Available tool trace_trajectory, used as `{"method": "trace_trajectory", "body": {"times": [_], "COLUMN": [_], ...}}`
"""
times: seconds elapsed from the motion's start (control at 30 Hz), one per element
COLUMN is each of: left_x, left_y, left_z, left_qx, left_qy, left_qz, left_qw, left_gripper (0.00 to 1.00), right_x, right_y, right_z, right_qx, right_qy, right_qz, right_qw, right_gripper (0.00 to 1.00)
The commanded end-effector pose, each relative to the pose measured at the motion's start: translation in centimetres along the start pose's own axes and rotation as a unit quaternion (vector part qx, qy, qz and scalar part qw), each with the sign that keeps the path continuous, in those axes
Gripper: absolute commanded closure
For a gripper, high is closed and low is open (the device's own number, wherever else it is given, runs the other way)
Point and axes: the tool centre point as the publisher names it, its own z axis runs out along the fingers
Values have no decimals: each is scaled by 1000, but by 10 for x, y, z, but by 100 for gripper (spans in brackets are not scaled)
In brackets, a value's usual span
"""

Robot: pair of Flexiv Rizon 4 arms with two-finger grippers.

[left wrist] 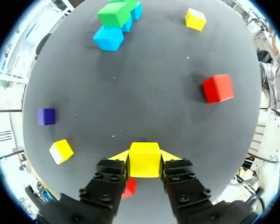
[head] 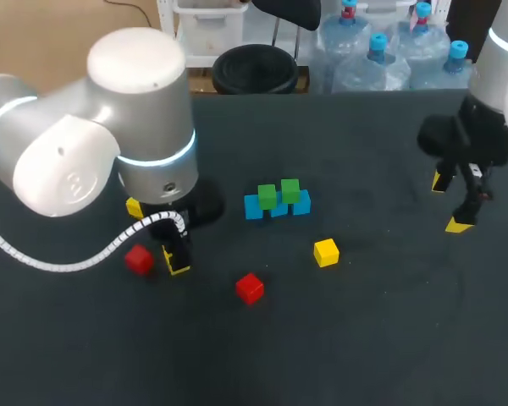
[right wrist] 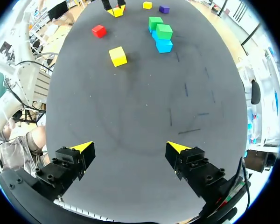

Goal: Place the blue cubes, place green cubes on the blue cubes, place the yellow cubes on the green cubes, then place the red cubes on the yellow cubes, and place purple cube on the red cubes.

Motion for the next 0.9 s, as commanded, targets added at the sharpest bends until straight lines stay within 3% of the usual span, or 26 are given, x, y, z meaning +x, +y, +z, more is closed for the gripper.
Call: {"method": "trace_trajectory", "body": {"times": [0.03, 0.2, 0.4, 0.53, 0.87, 0.9], "left_x": [-12, -31, -62, -83, -83, -79], "left_y": [-3, 3, 8, 13, 13, 13], "left_z": [-37, -77, -112, -114, -114, -113], "left_qx": [-19, -40, -92, -94, -94, -71], "left_qy": [21, 50, 19, 7, 7, 9], "left_qz": [9, 25, 54, 76, 76, 75], "left_qw": [1000, 998, 994, 993, 993, 995], "left_gripper": [100, 100, 100, 100, 100, 100], "right_x": [0, 0, 0, 0, 0, 0], "right_y": [0, 0, 0, 0, 0, 0], "right_z": [0, 0, 0, 0, 0, 0], "right_qx": [1, 1, 1, 1, 1, 1], "right_qy": [-1, -1, -1, -1, -1, -1], "right_qz": [0, 0, 0, 0, 0, 0], "right_qw": [1000, 1000, 1000, 1000, 1000, 1000], "right_gripper": [0, 0, 0, 0, 0, 0]}}
